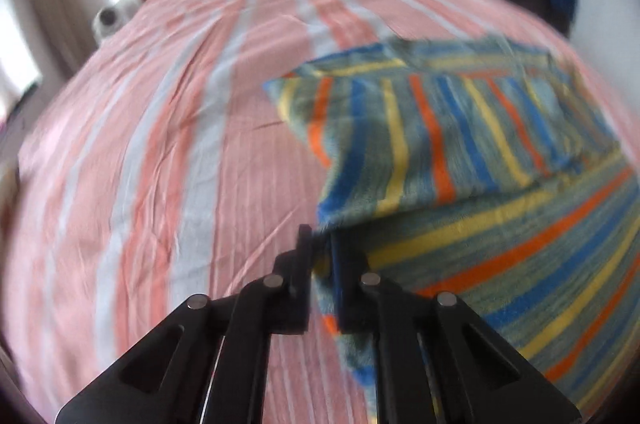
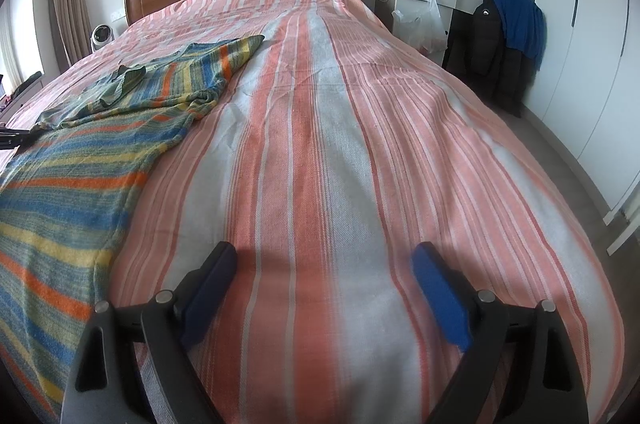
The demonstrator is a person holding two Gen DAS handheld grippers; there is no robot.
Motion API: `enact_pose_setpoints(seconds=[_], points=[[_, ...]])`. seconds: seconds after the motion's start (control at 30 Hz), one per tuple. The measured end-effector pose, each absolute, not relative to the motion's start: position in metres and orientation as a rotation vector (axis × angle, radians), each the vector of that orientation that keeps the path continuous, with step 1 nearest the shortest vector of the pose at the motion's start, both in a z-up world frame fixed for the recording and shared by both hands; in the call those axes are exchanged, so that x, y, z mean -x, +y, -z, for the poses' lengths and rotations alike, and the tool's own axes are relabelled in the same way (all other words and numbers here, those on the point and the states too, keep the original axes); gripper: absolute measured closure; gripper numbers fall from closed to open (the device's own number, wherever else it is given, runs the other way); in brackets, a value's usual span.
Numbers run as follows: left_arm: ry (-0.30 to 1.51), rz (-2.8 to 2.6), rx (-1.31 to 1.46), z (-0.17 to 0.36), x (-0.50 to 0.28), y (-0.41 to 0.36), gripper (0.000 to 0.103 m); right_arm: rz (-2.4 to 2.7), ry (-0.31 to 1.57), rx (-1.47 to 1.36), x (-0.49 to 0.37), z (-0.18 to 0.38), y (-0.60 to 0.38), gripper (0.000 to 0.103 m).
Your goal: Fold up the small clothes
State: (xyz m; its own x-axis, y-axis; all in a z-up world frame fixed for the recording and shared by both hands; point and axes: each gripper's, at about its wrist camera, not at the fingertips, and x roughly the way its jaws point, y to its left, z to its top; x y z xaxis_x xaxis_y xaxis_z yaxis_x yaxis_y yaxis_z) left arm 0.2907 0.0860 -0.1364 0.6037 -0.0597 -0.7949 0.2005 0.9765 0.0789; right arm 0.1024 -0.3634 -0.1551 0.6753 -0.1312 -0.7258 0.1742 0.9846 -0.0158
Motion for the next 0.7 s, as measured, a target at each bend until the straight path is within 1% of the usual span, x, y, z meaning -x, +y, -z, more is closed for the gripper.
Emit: enact_pose_setpoints(seconds=[0.13, 0.2, 0.23, 0.27, 0.3, 0.33, 0.43, 0.53, 0.6, 0.7], points=[[0.920, 0.158, -0.218, 0.143, -0.278, 0.085, 0.097, 0.171, 0.809, -0.057, -0.100, 0.156, -0.362, 0.014], [0.940, 0.157, -0.204, 0.139, -0.279, 0.086, 0.092, 0.170, 0.809, -0.057, -0.101, 0.156, -0.363, 0.014], [0.955, 0.158, -0.177, 0.136, -0.279, 0.090, 0.087, 0.171, 0.810, -0.057, -0.101, 0.156, -0.362, 0.014], [0.969, 0.152, -0.144, 0.131, -0.280, 0.094, 0.074, 0.172, 0.811, -0.056, -0.100, 0.156, -0.362, 0.014], [0.968, 0.154, -0.115, 0.126, -0.279, 0.098, 0.065, 0.171, 0.811, -0.056, -0.101, 0.156, -0.363, 0.014], [0.950, 0.169, -0.069, 0.117, -0.279, 0.103, 0.063, 0.172, 0.810, -0.057, -0.100, 0.156, -0.362, 0.014], [0.913, 0.190, 0.004, 0.098, -0.291, 0.105, 0.062, 0.172, 0.809, -0.056, -0.100, 0.156, -0.362, 0.014], [0.913, 0.176, 0.018, 0.093, -0.313, 0.095, 0.060, 0.172, 0.810, -0.057, -0.100, 0.156, -0.362, 0.014], [0.934, 0.153, 0.012, 0.100, -0.327, 0.088, 0.060, 0.171, 0.810, -0.057, -0.101, 0.156, -0.362, 0.014], [1.009, 0.069, -0.004, 0.130, -0.340, 0.086, 0.059, 0.172, 0.809, -0.056, -0.100, 0.156, -0.362, 0.014]])
